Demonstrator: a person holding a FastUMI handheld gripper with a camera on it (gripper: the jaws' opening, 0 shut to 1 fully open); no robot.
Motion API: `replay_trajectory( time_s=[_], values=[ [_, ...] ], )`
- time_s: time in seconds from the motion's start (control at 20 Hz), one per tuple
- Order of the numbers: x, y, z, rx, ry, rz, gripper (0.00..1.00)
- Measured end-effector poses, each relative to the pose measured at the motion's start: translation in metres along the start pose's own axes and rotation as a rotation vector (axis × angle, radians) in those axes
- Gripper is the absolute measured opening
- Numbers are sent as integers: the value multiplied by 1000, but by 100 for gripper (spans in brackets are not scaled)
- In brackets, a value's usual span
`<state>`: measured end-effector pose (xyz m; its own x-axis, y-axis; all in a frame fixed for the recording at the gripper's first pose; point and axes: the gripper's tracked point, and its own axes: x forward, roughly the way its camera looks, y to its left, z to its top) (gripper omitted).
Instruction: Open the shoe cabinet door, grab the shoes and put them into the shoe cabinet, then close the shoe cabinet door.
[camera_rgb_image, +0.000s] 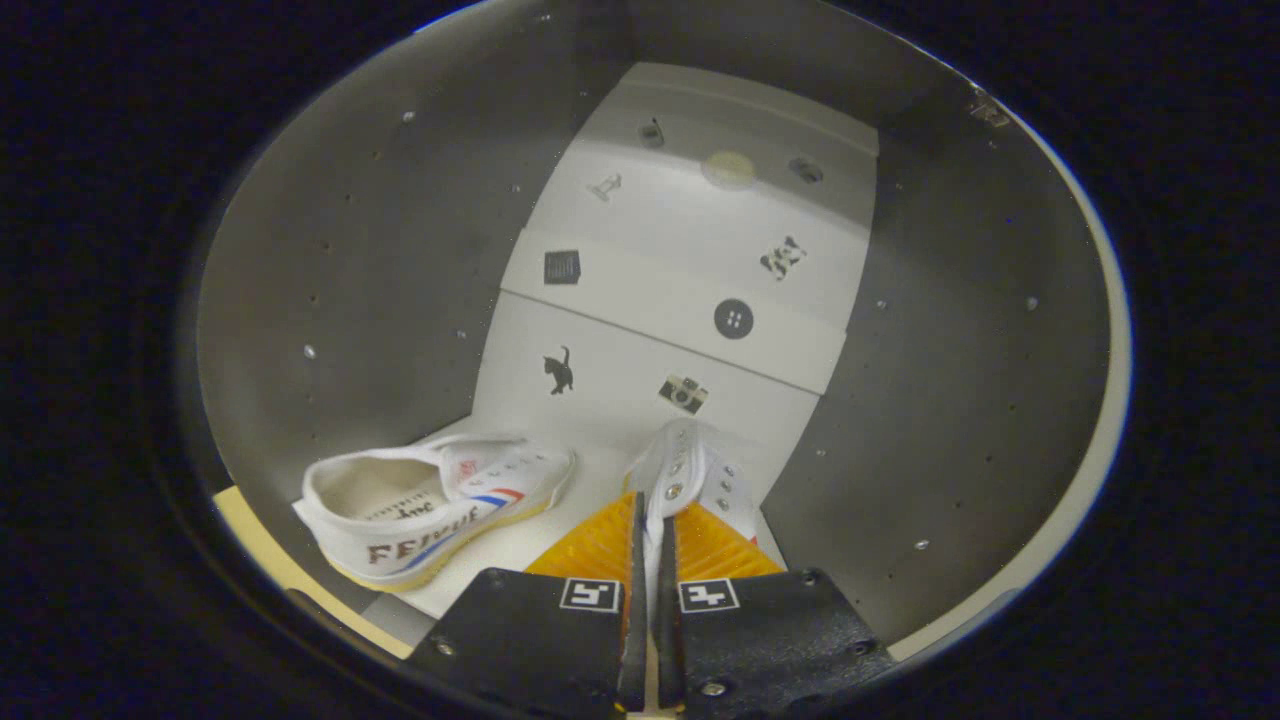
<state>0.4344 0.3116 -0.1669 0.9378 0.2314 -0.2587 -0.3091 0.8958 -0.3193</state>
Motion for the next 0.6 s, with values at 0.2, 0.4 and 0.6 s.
replay_trajectory(
  time_s=[0.2,0.4,0.6],
  values=[
    [15,-9,6,14,-67,-29,16],
    [7,0,13,33,-91,-20,28],
    [-22,-5,30,26,-145,-58,54]
  ],
)
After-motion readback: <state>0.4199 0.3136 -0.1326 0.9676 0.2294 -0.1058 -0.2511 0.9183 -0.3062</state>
